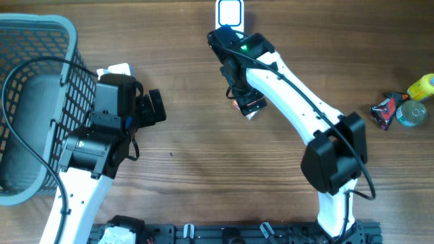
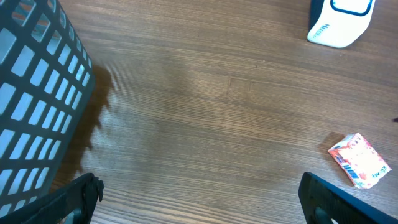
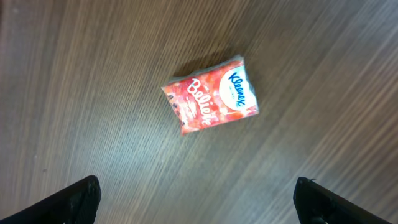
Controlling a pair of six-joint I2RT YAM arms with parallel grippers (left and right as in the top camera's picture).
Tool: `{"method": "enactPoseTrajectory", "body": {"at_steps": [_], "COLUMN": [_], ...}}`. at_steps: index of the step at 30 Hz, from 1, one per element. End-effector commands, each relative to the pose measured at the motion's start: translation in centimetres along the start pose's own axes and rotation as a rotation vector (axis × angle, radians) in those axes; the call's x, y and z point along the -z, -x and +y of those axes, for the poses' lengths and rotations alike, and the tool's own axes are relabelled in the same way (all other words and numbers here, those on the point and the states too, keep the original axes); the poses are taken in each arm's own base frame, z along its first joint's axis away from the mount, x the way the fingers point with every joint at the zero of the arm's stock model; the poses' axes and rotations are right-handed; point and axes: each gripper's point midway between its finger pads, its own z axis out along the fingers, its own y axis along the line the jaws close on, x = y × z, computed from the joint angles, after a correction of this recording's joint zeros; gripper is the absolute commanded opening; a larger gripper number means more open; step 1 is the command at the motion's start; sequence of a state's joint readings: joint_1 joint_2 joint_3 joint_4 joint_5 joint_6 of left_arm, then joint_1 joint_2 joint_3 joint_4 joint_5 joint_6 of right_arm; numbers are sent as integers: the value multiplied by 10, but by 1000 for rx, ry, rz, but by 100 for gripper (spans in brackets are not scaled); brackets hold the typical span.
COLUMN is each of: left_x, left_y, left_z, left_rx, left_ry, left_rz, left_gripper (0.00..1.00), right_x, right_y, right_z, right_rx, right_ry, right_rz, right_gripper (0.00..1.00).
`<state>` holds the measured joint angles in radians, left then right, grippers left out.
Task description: Scan the item barcode
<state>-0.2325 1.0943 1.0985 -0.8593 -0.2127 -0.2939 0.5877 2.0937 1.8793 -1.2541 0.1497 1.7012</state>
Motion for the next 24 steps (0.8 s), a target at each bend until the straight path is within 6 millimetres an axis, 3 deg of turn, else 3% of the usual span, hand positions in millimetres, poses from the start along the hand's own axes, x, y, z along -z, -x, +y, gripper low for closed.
{"method": "enactPoseTrajectory", "body": {"at_steps": [1, 5, 9, 18, 24], "left_x": [-2, -2, -2, -12, -21], "left_y": [1, 0, 0, -4, -8], "left_z": [5, 5, 5, 4, 4], "left_rx": [7, 7, 7, 0, -7], "left_ry": [19, 20, 19, 31, 44], "left_rz": [-4, -4, -3, 30, 60], "left_gripper": [100, 100, 100, 100, 100], "right_x": [-44, -67, -70, -70, -86], "right_y": [3, 20, 39, 25, 24], "right_z": [-1, -8, -5, -1, -18], "right_rx": [147, 239, 265, 397, 411], "right_ry": [-67, -129, -119, -91, -136], "right_rz": [28, 58, 58, 112, 115], "right_gripper": [100, 100, 100, 100, 100]}}
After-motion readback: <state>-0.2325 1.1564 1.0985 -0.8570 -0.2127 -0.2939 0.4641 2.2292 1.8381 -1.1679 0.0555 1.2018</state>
